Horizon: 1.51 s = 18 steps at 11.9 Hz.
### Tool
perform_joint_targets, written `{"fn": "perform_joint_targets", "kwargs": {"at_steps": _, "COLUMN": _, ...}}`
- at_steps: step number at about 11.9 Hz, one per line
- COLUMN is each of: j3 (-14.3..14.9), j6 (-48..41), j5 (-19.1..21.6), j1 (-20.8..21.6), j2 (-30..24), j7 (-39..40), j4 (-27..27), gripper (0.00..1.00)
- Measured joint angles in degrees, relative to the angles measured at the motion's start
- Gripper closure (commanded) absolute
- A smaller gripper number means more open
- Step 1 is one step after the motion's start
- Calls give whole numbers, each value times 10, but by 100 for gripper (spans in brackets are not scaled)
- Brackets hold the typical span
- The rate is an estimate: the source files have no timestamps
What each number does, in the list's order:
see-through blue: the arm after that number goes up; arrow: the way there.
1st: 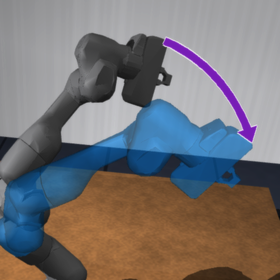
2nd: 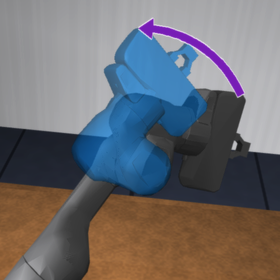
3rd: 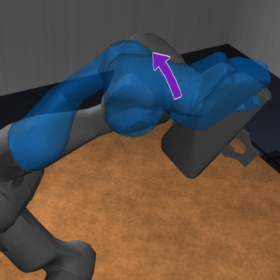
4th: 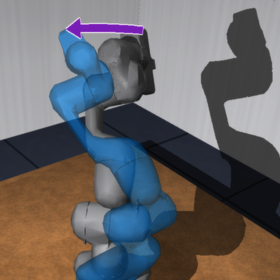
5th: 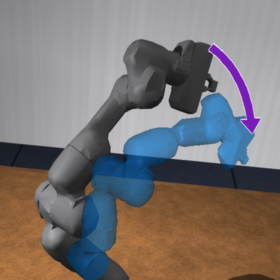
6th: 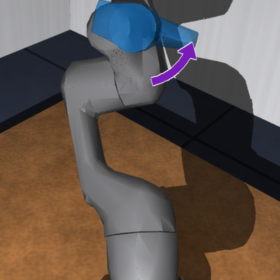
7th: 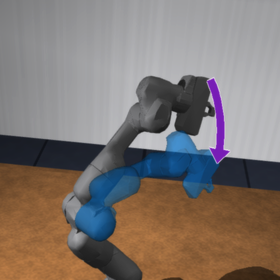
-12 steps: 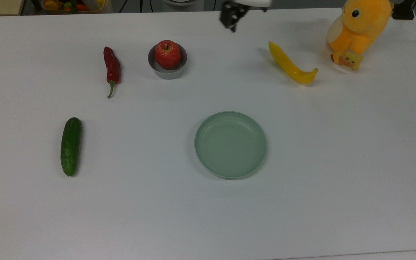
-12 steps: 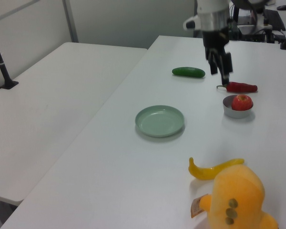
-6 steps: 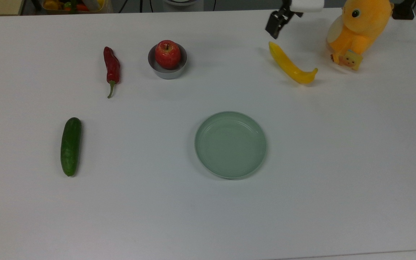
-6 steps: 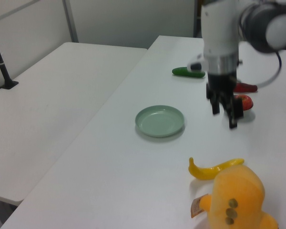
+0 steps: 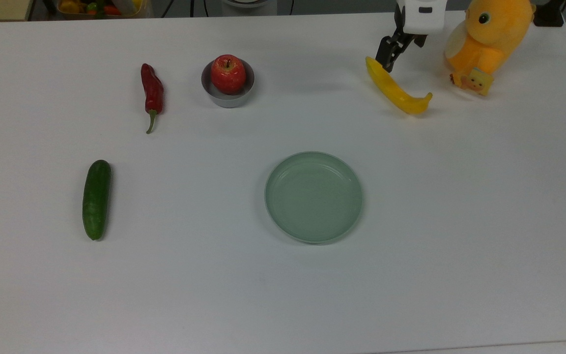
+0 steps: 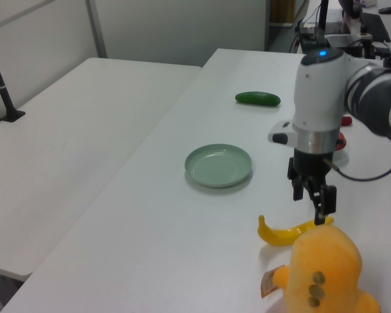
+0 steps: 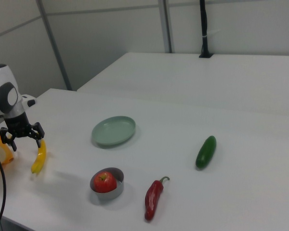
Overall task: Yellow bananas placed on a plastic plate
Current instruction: 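Close the gripper on the yellow banana, then lift the banana and carry it over the green plate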
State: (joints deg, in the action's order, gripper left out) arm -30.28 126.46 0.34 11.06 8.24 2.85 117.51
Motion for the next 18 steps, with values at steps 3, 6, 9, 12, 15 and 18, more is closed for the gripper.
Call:
{"fn": "perform_joint_targets", "kwargs": {"at_steps": 3, "j3": 0, "j6": 48, "j5": -51, "j1": 0, "j2": 32, "j7": -47, "j4": 6, "gripper": 0}}
{"fn": "perform_joint_targets", "kwargs": {"at_steps": 6, "j3": 0, "j6": 93, "j5": -119, "j1": -1, "j2": 82, "j7": -105, "j4": 6, "gripper": 24}}
{"fn": "perform_joint_targets", "kwargs": {"at_steps": 9, "j3": 0, "j6": 103, "j5": -147, "j1": -1, "j2": 103, "j7": -129, "j4": 6, "gripper": 85}}
{"fn": "perform_joint_targets", "kwargs": {"at_steps": 12, "j3": 0, "j6": 103, "j5": -148, "j1": -1, "j2": 105, "j7": -132, "j4": 4, "gripper": 100}}
{"fn": "perform_joint_targets", "kwargs": {"at_steps": 15, "j3": 0, "j6": 103, "j5": -148, "j1": -1, "j2": 105, "j7": -133, "j4": 3, "gripper": 100}}
{"fn": "perform_joint_targets", "kwargs": {"at_steps": 18, "j3": 1, "j6": 65, "j5": -148, "j1": -6, "j2": 101, "j7": -137, "j4": -35, "gripper": 100}}
